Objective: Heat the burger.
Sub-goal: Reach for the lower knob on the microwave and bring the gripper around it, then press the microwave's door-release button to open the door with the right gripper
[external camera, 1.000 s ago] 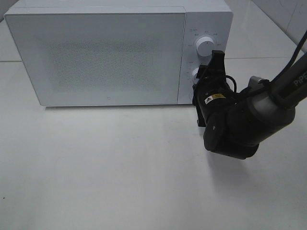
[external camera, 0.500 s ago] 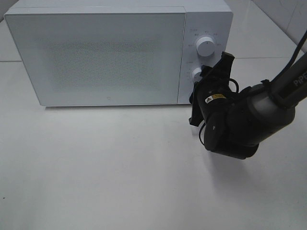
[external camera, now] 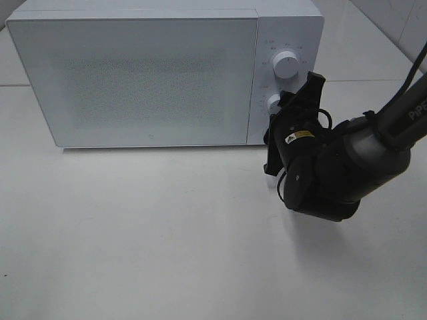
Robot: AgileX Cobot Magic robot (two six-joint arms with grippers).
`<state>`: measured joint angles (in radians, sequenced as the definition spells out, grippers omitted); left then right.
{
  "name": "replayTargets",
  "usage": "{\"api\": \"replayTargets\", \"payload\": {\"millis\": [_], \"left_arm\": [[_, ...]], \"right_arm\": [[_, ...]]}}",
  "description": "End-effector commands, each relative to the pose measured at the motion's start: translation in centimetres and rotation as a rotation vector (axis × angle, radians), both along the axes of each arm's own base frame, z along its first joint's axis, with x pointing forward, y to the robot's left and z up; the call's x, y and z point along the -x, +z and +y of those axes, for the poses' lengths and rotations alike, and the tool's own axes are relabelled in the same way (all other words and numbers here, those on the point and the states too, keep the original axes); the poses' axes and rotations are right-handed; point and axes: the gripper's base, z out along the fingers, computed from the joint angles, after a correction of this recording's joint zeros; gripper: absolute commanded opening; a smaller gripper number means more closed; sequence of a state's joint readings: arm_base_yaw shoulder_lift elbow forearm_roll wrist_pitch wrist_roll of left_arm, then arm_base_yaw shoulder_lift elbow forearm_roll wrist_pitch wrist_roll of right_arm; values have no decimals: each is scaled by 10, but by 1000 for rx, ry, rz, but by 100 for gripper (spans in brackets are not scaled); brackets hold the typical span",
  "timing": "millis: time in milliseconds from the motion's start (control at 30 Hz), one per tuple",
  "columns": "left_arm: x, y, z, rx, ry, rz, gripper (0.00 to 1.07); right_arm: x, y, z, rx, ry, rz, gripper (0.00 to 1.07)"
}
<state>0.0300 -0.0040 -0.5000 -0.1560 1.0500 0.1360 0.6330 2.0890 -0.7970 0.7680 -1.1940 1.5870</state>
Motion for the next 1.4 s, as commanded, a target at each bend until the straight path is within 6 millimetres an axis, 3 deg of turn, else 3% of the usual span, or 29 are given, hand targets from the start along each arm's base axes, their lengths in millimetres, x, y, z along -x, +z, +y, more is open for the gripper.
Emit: {"api": "replayTargets", "payload": {"millis": [33,167,333,533,600,800,1167,1233,1333,1400], "left_arm": [[3,0,0,6,7,-33,100],[3,0,0,6,7,-33,100],[3,0,0,6,7,-33,100],[3,0,0,6,7,-33,100],[3,0,0,6,7,-33,100],[3,0,0,6,7,-33,100],[3,0,0,6,7,-33,100],[3,0,0,6,7,-33,100],[3,0,0,6,7,-33,100],[3,0,0,6,7,-33,100]], "right_arm": [[-4,14,-2,42,-21,-123,17],[-4,14,-1,61,-15,-121,22],[-5,15,-1,103,-5,-122,38],[-2,18,-3,140,-4,-110,46],[3,20,-7,220,12,-97,57],[14,14,-9,271,80,-30,71],[47,15,-20,468,271,40,71],[61,24,-24,609,370,55,71],[64,27,-25,650,395,62,71],[73,40,-24,859,539,100,74]]}}
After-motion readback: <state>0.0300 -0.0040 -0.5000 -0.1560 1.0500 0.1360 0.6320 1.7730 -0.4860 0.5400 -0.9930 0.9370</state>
